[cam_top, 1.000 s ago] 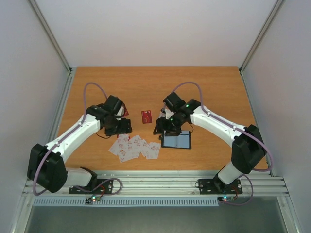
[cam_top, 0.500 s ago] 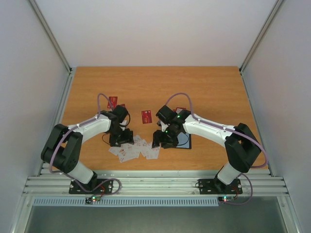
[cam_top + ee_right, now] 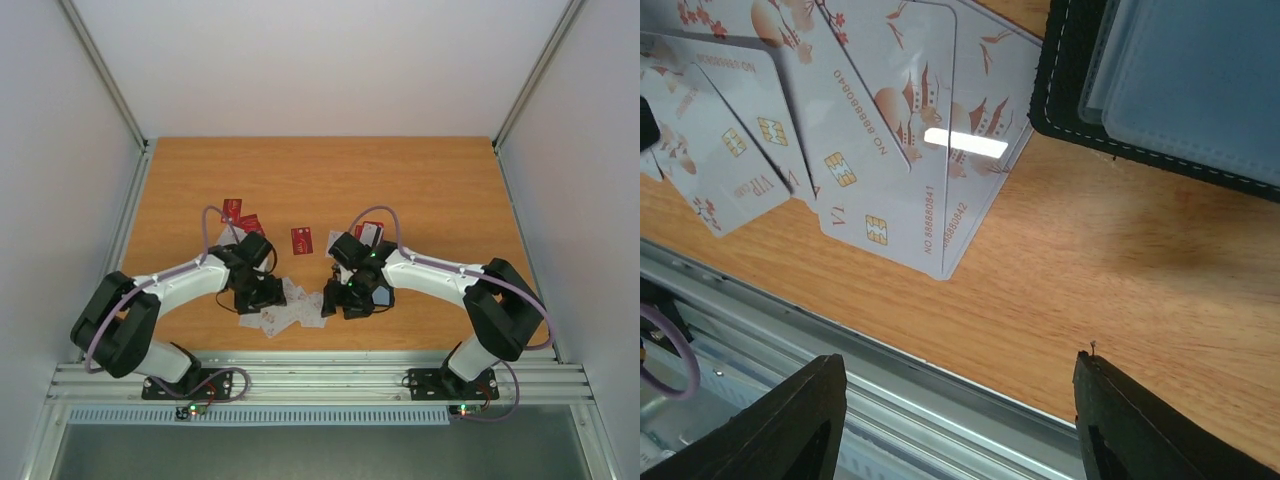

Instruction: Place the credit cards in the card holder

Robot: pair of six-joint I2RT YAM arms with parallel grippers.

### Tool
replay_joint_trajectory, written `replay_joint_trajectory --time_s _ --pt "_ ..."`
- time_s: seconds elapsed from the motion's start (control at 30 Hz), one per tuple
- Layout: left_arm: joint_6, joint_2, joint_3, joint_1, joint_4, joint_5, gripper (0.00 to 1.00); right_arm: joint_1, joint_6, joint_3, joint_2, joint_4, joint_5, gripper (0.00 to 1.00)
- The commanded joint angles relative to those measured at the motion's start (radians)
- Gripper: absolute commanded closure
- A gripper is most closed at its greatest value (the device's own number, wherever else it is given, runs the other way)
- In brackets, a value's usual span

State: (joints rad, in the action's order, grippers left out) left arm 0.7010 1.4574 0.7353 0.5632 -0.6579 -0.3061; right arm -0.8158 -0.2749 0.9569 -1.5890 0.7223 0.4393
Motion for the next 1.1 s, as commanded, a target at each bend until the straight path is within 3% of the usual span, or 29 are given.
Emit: replay_joint_trajectory --time_s 0.0,0.2,0.37,0.53,0.8,1.07 --pt "0.091 -0.001 -0.086 0.052 -0.005 -0.011 0.25 -0.013 -0.049 -0.024 0.036 -0.075 0.005 0.37" --pt "0.097 -0.024 -0.093 0.087 0.051 -0.072 0.3 -0.042 -0.118 -0.049 0.031 -0.164 0.004 0.38" --pt "0.022 -0.105 -0.026 0.096 0.014 0.028 0.3 -0.05 -0.159 -0.075 0.057 -0.186 -0.035 0.39" --pt "-0.076 -0.021 0.026 0.095 0.007 0.046 0.28 -0.051 -0.182 -0.106 0.088 -0.202 -0.054 0.39" --pt "-0.097 0.078 0.002 0.097 0.1 -0.03 0.29 -0.051 -0.185 -0.12 0.09 -0.199 -0.058 0.4" --pt "-0.063 0.002 -0.078 0.143 0.126 -0.072 0.34 -0.051 -0.195 -0.161 0.105 -0.221 -0.066 0.39"
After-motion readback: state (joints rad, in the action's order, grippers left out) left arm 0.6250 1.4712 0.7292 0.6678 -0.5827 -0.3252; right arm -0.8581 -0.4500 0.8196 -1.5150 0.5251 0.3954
